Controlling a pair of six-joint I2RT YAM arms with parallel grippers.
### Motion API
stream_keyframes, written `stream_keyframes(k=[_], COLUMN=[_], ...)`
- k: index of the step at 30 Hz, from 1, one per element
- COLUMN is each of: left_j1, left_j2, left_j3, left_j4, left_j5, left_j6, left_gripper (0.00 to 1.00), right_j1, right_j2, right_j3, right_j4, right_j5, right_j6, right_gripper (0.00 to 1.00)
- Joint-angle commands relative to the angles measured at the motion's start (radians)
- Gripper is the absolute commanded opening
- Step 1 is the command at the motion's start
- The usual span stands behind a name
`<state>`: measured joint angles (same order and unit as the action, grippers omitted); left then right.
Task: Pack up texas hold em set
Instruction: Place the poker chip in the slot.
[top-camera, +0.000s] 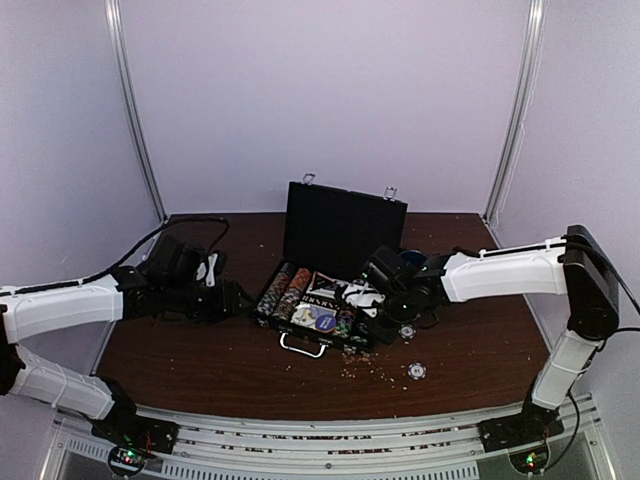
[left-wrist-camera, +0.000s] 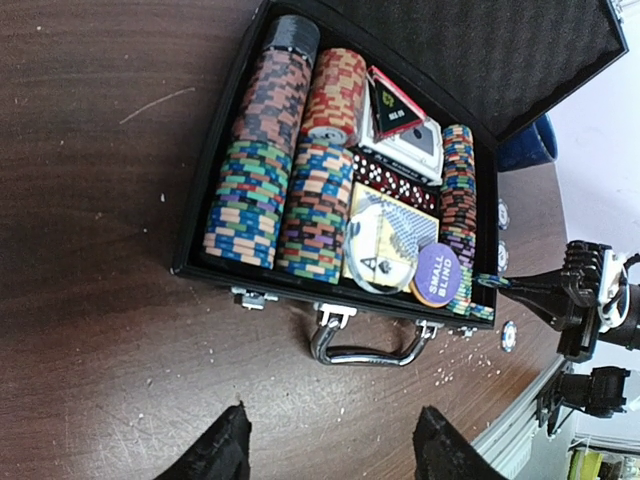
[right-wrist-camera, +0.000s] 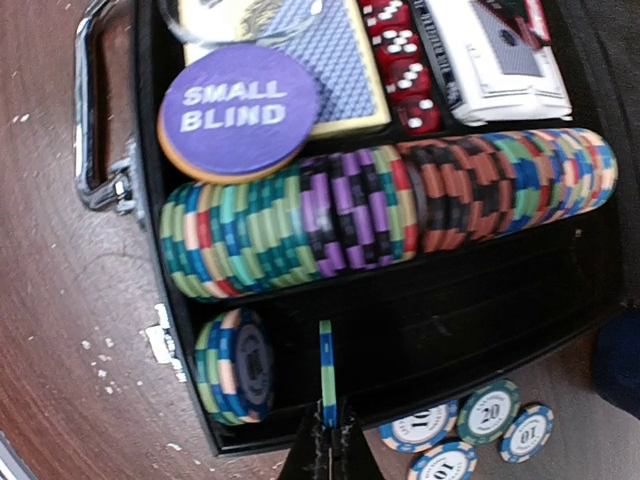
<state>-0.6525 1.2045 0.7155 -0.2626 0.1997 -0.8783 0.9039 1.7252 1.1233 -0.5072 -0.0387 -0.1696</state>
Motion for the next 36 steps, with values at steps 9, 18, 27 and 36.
stream_keyframes(k=[9,18,27,36], left_j1=[0.011,0.010,0.010,0.010], left_j2=[-0.028,-0.032,-0.049,-0.063], left_j3=[-0.049,-0.061,-0.069,-0.076], left_j4=[0.050,0.054,0.048,0.042], left_j5=[0.042,0.050,0.052,0.048], left_j6=[0.010,0.011,0.011,0.012], left_gripper=[0.58,0.57,0.57,0.57], right_j1=[0.060,0.083,0.088,0.088], right_j2=[0.001,0.007,0.004,-0.053], right_j3=[0.016,0.022,0.029,0.026], right_j4=[-0.057,-0.070,-0.085,-0.087], right_j5=[-0.039,-0.031,-0.006,0.005], right_j6=[-0.022,-0.022,-0.007,0.030], right_gripper=[0.00,0.02,0.16,0.28])
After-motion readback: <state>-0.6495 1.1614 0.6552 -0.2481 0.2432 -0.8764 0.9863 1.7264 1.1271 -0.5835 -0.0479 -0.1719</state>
